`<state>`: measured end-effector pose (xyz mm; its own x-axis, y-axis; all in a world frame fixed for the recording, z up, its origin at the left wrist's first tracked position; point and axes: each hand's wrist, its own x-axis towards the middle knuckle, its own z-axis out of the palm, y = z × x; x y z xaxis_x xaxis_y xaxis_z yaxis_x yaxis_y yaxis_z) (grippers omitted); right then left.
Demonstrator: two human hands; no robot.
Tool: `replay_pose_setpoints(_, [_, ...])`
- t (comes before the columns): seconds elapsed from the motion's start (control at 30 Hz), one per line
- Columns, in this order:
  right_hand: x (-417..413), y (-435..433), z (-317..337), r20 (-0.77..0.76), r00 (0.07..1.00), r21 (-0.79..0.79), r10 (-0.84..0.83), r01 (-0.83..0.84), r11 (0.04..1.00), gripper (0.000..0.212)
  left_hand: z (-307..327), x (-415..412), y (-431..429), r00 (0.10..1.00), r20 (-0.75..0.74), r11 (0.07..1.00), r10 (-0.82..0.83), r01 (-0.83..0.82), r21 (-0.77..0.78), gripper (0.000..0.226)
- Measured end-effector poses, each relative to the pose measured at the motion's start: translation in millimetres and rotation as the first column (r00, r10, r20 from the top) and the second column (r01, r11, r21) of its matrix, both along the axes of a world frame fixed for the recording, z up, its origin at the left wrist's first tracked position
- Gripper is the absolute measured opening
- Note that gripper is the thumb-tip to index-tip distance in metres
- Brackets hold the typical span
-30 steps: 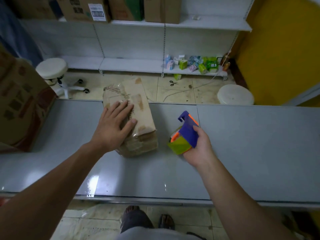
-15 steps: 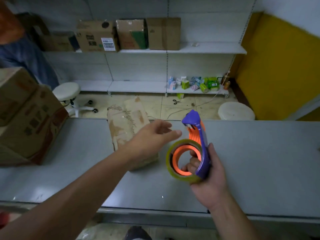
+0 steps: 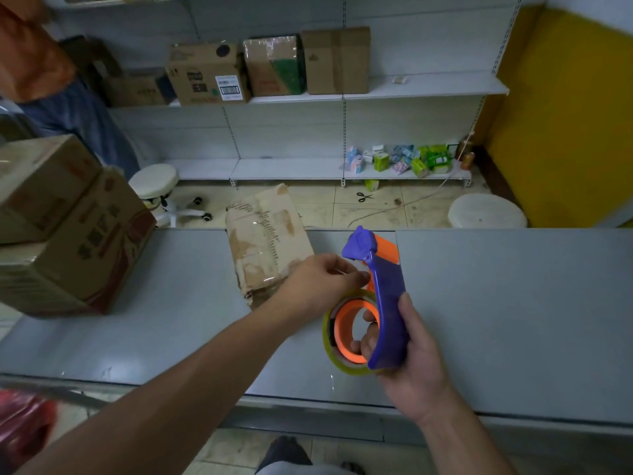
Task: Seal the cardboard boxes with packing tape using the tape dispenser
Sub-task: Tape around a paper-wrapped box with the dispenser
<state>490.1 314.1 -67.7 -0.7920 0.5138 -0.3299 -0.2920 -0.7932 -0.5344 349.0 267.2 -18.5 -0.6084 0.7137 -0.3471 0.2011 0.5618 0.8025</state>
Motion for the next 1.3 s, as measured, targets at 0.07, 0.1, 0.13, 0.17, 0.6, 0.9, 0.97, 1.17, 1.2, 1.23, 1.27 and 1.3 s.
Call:
replay_pose_setpoints(0.07, [-2,-2,1,0.010,1.000,0.007,0.029,-0.029,1.000,0.036,-1,-1,0,0.998,-0.060,1.000,0.024,-0.023,0.017,0.020])
replay_pose_setpoints(0.1, [-3,-2,2,0.019,0.999,0.008,0.039,-0.039,0.999,0.035,-1,-2,0,0.995,-0.093,0.999,0.028,-0.025,0.024,0.017])
replay_pose_setpoints(0.13, [-4,-3,3,0.025,0.999,0.005,0.047,-0.047,0.999,0.034,-1,-2,0,0.993,-0.115,0.999,0.029,-0.026,0.027,0.015])
replay_pose_setpoints(0.17, [-4,-3,2,0.030,0.998,0.000,0.057,-0.057,0.998,0.033,-2,-3,-1,0.991,-0.127,0.999,0.033,-0.030,0.028,0.015])
replay_pose_setpoints(0.6, [-1,4,-8,0.115,0.982,0.116,0.148,-0.161,0.980,0.042,0,3,-10,0.906,0.338,0.942,0.254,-0.311,0.125,0.030])
replay_pose_setpoints(0.9, [8,-1,-22,0.160,0.934,0.165,0.320,-0.345,0.924,0.069,-3,-13,-28,0.852,0.424,0.924,0.308,-0.375,0.081,0.018])
replay_pose_setpoints(0.97, [9,1,-18,0.166,0.918,0.195,0.361,-0.389,0.900,0.072,-1,-20,-31,0.842,0.444,0.922,0.305,-0.378,0.082,0.015])
replay_pose_setpoints(1.17, [0,21,-2,0.332,0.858,0.435,0.391,-0.507,0.744,0.075,8,-33,-34,0.822,0.477,0.896,0.312,-0.422,0.141,0.027])
replay_pose_setpoints(1.2, [-1,23,2,0.373,0.847,0.468,0.378,-0.523,0.712,0.076,11,-35,-34,0.823,0.480,0.891,0.304,-0.424,0.163,0.031])
replay_pose_setpoints(1.23, [-2,25,6,0.403,0.837,0.495,0.370,-0.539,0.681,0.075,14,-37,-34,0.822,0.484,0.883,0.298,-0.430,0.187,0.031])
replay_pose_setpoints(1.27, [-4,27,10,0.427,0.827,0.518,0.366,-0.555,0.651,0.072,15,-39,-34,0.824,0.483,0.875,0.297,-0.438,0.208,0.028])
replay_pose_setpoints(1.3, [-6,27,14,0.441,0.822,0.538,0.360,-0.564,0.627,0.064,16,-41,-34,0.830,0.470,0.869,0.299,-0.441,0.225,0.024])
